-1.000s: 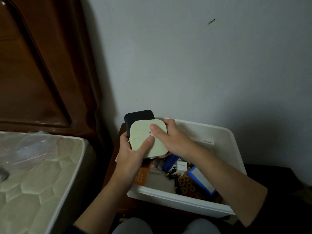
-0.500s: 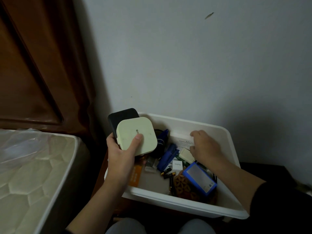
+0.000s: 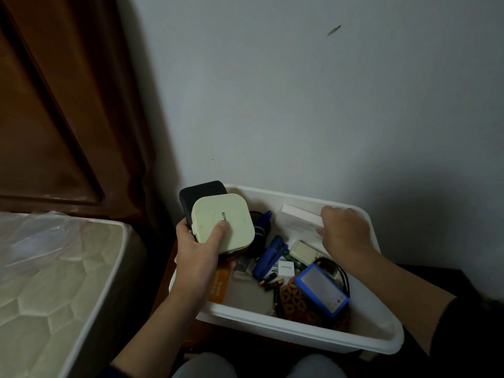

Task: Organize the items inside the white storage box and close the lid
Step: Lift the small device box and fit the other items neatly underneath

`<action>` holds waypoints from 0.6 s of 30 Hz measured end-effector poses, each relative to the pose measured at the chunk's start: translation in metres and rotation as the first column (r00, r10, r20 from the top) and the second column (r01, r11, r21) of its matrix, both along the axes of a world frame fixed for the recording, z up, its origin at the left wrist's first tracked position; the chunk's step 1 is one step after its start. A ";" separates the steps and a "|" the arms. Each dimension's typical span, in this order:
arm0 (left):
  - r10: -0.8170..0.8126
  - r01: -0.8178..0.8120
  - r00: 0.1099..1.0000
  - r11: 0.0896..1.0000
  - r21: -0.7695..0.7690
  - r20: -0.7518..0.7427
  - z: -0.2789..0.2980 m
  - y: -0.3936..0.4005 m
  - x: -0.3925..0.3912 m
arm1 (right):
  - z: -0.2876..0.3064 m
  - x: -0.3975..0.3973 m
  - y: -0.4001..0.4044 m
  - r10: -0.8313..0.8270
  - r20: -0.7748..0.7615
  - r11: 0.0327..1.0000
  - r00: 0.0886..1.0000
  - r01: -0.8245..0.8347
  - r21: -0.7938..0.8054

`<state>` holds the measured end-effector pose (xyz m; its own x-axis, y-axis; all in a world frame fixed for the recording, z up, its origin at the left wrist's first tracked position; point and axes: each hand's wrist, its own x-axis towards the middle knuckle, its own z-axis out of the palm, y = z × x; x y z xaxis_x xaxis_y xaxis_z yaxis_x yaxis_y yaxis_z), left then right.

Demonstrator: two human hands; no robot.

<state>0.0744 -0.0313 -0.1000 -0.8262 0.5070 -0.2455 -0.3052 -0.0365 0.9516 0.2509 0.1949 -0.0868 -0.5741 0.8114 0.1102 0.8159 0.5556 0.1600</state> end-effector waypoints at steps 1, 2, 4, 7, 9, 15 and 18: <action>-0.007 0.007 1.000 1.000 0.006 0.006 0.000 0.000 0.000 | 0.005 0.005 -0.002 0.001 -0.050 1.000 0.999 -0.001 0.006; -0.016 0.015 1.000 1.000 0.012 0.009 0.000 0.000 -0.001 | 0.011 0.008 -0.004 0.005 -0.101 1.000 0.995 -0.005 0.005; -0.032 0.031 0.999 0.999 0.024 0.009 0.000 0.000 -0.001 | 0.024 0.015 -0.011 0.033 -0.190 0.999 0.981 -0.033 0.004; -0.059 0.060 0.998 0.996 0.070 -0.020 0.002 -0.004 0.000 | 0.046 0.021 -0.023 0.087 -0.321 0.994 0.943 -0.104 -0.034; -0.091 0.099 0.993 0.989 0.106 -0.078 0.006 -0.009 0.001 | 0.063 0.021 -0.033 0.121 -0.470 0.976 0.874 -0.192 -0.107; -0.172 0.186 0.979 0.973 0.139 -0.107 0.033 -0.031 0.003 | 0.096 -0.007 -0.076 0.274 -0.736 0.907 0.619 -0.421 -0.016; -0.172 0.178 0.983 0.975 0.132 -0.060 0.050 -0.047 -0.001 | 0.098 -0.030 -0.096 0.317 -0.829 0.798 0.461 -0.602 -0.029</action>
